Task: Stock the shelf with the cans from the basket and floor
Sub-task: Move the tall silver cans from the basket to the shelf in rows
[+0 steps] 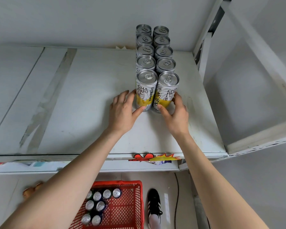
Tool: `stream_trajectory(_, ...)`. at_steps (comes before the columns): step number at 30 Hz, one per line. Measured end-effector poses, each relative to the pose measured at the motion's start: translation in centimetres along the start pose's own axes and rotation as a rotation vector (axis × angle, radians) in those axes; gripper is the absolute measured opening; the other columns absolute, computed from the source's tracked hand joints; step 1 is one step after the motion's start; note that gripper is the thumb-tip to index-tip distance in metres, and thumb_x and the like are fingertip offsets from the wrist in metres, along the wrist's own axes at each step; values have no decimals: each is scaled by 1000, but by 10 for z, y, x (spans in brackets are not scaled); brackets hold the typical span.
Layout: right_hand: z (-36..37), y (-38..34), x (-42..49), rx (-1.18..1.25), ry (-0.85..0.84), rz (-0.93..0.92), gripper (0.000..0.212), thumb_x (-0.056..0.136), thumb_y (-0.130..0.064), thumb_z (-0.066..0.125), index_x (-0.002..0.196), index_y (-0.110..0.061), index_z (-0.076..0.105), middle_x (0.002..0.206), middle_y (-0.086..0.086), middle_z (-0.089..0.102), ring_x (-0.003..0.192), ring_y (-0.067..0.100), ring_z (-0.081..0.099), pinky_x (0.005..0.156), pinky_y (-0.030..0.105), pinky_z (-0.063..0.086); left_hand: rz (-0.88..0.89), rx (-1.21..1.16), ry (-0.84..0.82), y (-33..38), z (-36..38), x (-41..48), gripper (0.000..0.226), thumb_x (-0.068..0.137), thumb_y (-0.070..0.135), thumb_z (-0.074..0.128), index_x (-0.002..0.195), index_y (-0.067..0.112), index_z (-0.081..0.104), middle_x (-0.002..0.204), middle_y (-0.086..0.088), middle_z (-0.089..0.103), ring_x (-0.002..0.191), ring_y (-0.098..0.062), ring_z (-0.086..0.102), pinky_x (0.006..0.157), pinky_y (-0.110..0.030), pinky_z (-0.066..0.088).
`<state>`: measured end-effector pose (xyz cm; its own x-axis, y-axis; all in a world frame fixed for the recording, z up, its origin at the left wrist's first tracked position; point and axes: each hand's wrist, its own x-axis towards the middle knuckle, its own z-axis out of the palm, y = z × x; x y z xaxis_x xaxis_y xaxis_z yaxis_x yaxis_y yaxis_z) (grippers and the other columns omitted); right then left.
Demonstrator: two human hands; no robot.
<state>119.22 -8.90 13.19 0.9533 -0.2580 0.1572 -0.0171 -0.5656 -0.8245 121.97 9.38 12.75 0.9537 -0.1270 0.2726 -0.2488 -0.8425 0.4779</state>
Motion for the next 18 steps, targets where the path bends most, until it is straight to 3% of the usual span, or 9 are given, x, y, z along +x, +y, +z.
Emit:
stream_trajectory(3, 3, -6, -10, -213, 15, -7, 74, 91, -47, 61, 150, -15, 30, 145, 10, 48, 130, 35, 43, 101, 49, 39, 20, 149, -3, 0, -6, -12, 63, 89, 52, 53, 140, 15, 44, 145, -13, 43, 134, -34, 37, 106, -49, 34)
stream_trajectory(8, 5, -11, -36, -490, 95, -43, 75, 95, -52, 49, 154, -15, 22, 156, 12, 32, 139, 34, 33, 107, 51, 29, 69, 313, -45, -5, -21, -35, 66, 91, 54, 46, 146, 18, 35, 155, -9, 29, 145, -30, 20, 112, -58, 15)
stream_trajectory(18, 2, -17, -111, -715, 142, -77, 72, 94, -51, 49, 153, -17, 27, 159, 15, 26, 145, 37, 25, 112, 62, 19, 119, 446, -34, -18, -53, -109, 63, 92, 52, 48, 144, 18, 37, 155, -11, 30, 145, -31, 21, 111, -63, 14)
